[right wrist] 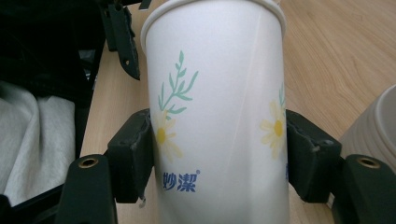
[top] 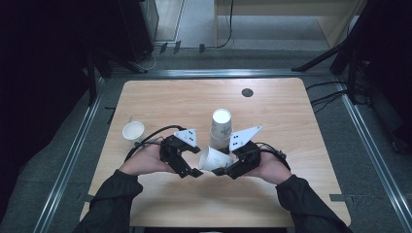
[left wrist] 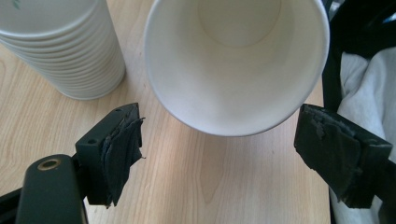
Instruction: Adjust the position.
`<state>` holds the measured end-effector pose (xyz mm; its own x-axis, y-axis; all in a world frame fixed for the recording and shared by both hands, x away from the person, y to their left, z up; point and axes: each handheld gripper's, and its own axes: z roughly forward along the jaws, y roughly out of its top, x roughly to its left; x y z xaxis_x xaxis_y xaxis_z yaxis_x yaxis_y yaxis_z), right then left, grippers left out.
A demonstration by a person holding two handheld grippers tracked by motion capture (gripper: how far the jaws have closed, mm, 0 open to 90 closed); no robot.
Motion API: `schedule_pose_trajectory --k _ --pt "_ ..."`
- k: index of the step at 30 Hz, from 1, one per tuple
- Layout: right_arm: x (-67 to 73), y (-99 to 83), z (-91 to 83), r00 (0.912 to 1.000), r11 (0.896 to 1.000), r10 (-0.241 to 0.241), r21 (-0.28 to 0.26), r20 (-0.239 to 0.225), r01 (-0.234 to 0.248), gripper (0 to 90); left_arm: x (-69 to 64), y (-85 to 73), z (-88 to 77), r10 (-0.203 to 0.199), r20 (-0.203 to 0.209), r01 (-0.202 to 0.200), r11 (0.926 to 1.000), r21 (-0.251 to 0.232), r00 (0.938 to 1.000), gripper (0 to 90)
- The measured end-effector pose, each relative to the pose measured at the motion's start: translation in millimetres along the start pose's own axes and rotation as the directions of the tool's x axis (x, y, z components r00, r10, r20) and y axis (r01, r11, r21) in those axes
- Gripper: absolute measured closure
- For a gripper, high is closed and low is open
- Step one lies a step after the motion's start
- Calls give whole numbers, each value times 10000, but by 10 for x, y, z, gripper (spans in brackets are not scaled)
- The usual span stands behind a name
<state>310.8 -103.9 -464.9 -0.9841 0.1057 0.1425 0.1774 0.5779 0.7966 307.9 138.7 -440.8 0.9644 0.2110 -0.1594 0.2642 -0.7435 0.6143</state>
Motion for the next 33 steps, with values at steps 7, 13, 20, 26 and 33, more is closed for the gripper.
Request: schedule_pose_trajectory --k 7,13,20,26,33 --pt "0 -5 -24 10000 9999 24 -126 -52 -25 335 24 -96 -17 -560 200 578 9926 -1072 9982 155" --pt "-13 -8 -34 9999 9996 55 -291 -87 -57 334 24 -108 24 -770 192 792 9799 -1830 9968 154" --pt "-16 -10 -39 9997 9989 111 -456 -209 -120 334 0 -85 79 -676 319 730 9730 -2190 9972 162" --pt "-9 -7 -22 9996 9989 106 -455 -269 -118 334 4 -86 96 -643 546 758 9662 -2465 9964 211" --pt "-17 -11 -21 9994 9988 164 -454 -314 -178 335 -7 -80 100 -572 512 685 9636 -2586 9971 237"
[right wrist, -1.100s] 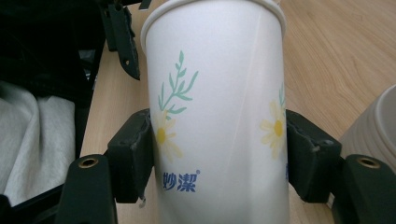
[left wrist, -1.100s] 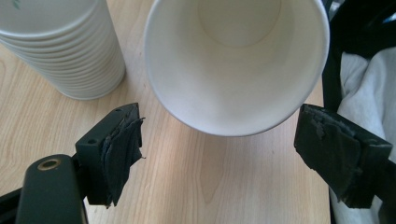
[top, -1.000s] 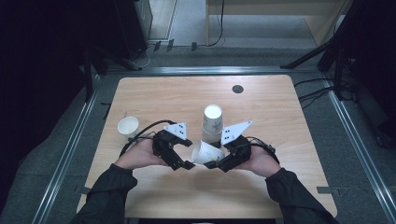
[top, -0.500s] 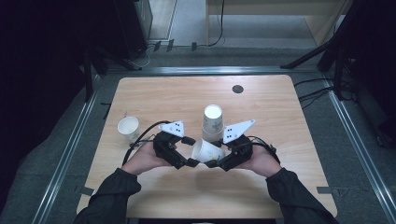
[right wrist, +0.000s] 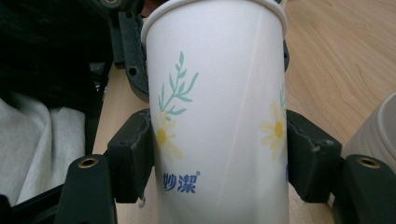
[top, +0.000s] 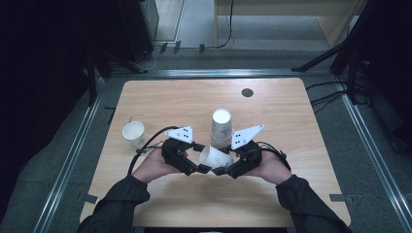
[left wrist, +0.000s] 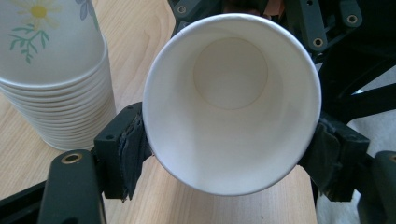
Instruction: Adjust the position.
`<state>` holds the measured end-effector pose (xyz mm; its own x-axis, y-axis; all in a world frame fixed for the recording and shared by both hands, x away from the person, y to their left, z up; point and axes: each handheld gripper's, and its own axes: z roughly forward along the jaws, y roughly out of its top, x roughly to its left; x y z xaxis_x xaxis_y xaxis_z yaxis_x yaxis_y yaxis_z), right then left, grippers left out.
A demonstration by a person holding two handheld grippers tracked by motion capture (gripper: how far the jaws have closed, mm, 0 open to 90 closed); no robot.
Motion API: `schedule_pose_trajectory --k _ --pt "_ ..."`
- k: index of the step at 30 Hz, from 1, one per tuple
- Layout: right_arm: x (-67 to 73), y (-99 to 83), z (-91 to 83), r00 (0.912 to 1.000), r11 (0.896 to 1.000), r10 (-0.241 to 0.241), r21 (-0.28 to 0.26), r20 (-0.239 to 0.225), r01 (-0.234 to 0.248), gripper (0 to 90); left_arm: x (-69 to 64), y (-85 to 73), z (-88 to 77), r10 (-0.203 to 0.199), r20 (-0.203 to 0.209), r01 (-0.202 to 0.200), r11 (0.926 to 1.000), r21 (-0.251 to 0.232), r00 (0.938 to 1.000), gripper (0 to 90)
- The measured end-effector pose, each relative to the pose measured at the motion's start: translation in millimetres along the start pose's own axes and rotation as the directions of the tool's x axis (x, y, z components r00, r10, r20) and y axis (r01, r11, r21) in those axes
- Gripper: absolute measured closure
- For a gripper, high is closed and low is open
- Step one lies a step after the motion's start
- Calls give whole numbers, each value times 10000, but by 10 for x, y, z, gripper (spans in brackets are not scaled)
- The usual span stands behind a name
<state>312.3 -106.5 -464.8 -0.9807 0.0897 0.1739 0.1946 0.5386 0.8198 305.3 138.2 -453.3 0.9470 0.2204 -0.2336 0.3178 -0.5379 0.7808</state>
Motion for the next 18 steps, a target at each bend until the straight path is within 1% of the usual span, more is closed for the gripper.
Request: schedule_pose_trajectory --k 7,14,18 --pt "-2 4 2 9999 10000 95 16 -49 -95 337 2 6 -19 44 32 -45 9999 100 10000 267" --pt "0 8 14 9996 9996 246 111 -112 -245 326 5 7 -32 118 9 -118 9997 203 9999 275" --pt "-6 6 13 9997 9996 248 154 -82 -246 300 24 2 -59 -12 -15 13 9997 234 10000 275"
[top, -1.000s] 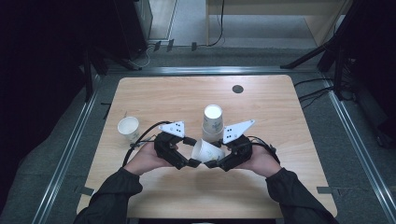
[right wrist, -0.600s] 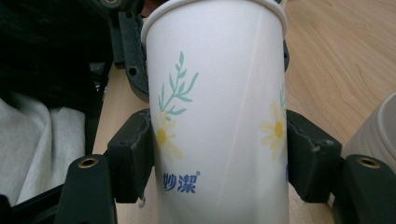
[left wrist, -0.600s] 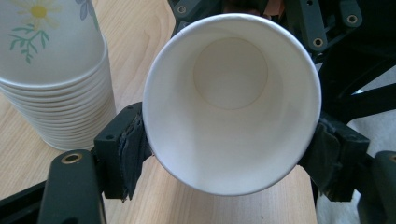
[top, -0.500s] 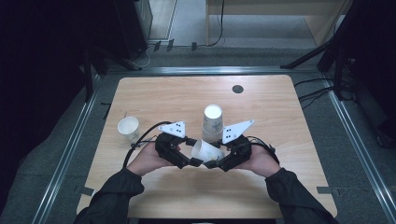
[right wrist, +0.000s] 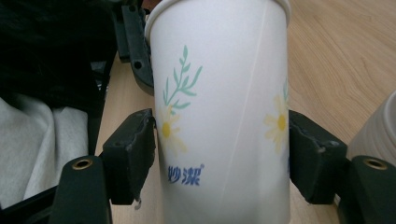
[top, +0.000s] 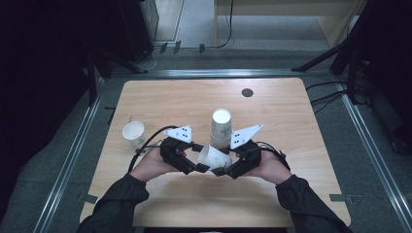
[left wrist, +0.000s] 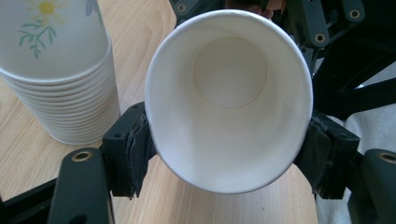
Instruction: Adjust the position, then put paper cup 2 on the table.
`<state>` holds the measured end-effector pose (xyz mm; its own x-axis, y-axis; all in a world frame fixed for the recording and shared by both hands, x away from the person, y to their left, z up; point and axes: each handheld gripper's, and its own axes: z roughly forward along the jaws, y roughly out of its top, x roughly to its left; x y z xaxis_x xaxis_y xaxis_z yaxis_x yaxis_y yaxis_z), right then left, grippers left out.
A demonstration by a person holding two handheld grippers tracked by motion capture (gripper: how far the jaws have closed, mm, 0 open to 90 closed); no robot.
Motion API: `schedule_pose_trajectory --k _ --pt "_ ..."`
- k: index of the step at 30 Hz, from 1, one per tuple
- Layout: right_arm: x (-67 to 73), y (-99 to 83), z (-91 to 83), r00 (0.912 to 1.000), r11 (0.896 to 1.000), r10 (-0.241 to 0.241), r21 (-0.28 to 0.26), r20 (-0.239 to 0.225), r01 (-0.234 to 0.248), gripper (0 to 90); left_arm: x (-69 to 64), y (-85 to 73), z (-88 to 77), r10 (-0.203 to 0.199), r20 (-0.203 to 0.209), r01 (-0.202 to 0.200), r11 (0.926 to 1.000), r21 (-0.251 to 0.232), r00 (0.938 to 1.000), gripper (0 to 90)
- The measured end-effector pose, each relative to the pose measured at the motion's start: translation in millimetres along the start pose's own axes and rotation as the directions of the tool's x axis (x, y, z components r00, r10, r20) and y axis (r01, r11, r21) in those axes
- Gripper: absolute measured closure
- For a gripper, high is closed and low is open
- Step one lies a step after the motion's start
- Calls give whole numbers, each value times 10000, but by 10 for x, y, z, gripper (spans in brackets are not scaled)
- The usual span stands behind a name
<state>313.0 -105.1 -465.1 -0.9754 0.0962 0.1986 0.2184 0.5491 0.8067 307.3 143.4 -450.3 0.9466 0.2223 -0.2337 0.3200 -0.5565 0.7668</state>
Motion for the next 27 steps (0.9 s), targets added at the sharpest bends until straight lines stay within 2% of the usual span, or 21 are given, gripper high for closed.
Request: schedule_pose_trajectory --k 7,9,11,14,21,27 --pt "-19 -19 -9 9999 9997 99 223 50 -101 255 26 -3 -126 -50 -12 50 10000 -31 10000 274" --pt "-14 -22 -7 9998 9997 50 253 194 -55 247 42 -7 -184 -143 -7 143 9999 -35 9999 274" --pt "-9 -24 -9 9998 9997 29 257 219 -35 236 50 -3 -238 -115 -206 116 9999 55 9997 274" --pt "-6 -36 -14 9993 9995 -76 305 359 65 220 61 -2 -316 -190 -344 188 9998 -61 9992 274" --pt "-11 -60 -43 9969 9997 7 227 785 -25 212 80 -36 -465 -197 -834 230 9990 386 9963 274" --pt "-26 -87 -53 9926 9997 65 214 1209 -92 206 96 -60 -526 -262 -1108 362 9953 897 9935 274"
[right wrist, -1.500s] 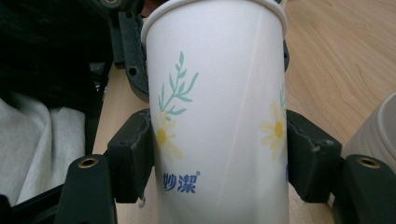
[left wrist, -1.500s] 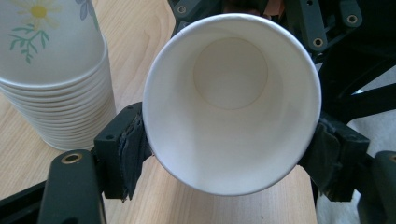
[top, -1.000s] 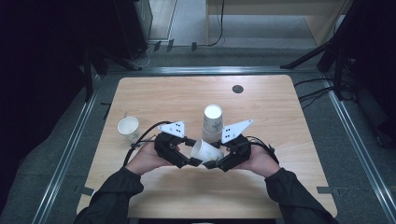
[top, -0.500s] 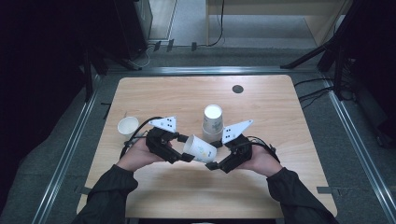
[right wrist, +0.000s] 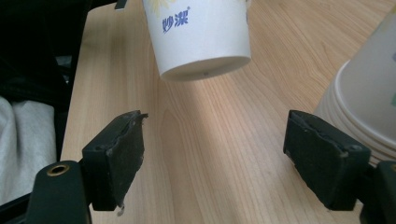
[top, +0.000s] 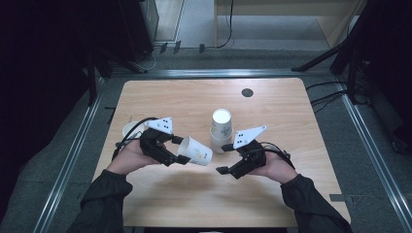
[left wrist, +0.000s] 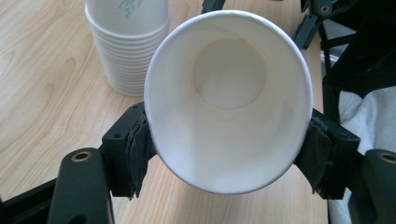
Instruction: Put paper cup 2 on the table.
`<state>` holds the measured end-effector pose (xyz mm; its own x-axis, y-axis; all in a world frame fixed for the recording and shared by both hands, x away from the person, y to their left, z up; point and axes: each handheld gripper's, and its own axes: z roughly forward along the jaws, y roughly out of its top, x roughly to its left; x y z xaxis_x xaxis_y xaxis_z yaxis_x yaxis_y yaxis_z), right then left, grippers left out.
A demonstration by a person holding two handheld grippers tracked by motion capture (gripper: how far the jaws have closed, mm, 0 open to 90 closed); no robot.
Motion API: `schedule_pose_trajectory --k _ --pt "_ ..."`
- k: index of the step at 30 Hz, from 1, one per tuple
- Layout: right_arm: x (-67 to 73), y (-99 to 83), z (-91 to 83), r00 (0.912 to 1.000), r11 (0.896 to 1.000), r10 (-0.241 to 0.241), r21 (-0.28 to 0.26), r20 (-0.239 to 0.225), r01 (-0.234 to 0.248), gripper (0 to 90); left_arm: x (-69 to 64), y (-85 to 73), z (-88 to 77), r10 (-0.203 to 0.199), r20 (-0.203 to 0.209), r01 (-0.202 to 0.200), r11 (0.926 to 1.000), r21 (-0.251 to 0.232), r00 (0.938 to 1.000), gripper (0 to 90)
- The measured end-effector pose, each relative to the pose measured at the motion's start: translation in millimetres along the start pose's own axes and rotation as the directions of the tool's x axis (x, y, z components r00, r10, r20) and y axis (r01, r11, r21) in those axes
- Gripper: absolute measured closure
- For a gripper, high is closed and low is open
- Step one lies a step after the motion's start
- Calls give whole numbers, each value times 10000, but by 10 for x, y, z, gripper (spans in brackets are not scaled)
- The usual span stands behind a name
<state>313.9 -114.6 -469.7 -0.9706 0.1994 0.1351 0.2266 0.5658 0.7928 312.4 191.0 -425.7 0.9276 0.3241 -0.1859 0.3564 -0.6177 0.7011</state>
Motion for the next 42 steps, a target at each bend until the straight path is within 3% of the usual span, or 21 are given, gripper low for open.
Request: schedule_pose_trajectory --k 8,16,22,31,35,42 --pt "-19 -55 -39 9989 9996 247 -169 388 -241 198 65 -103 -140 -131 -544 153 9991 397 9984 273" --pt "-77 -85 -68 9959 9978 660 -68 621 -657 196 165 -343 -389 -489 -1301 635 9918 1105 9903 273" --pt "-81 -114 -78 9950 9985 555 -24 828 -555 196 213 -478 -542 -677 -1625 915 9854 1434 9844 274" --pt "-89 -147 -76 9947 9993 363 80 963 -372 196 234 -595 -739 -656 -1970 1071 9722 2082 9782 273" --pt "-90 -152 -69 9951 9994 275 184 953 -294 197 240 -632 -800 -770 -2098 1224 9694 2130 9747 273" --pt "-110 -151 -49 9952 9993 -30 367 980 -6 198 227 -751 -915 -849 -2333 1469 9536 2629 9687 272"
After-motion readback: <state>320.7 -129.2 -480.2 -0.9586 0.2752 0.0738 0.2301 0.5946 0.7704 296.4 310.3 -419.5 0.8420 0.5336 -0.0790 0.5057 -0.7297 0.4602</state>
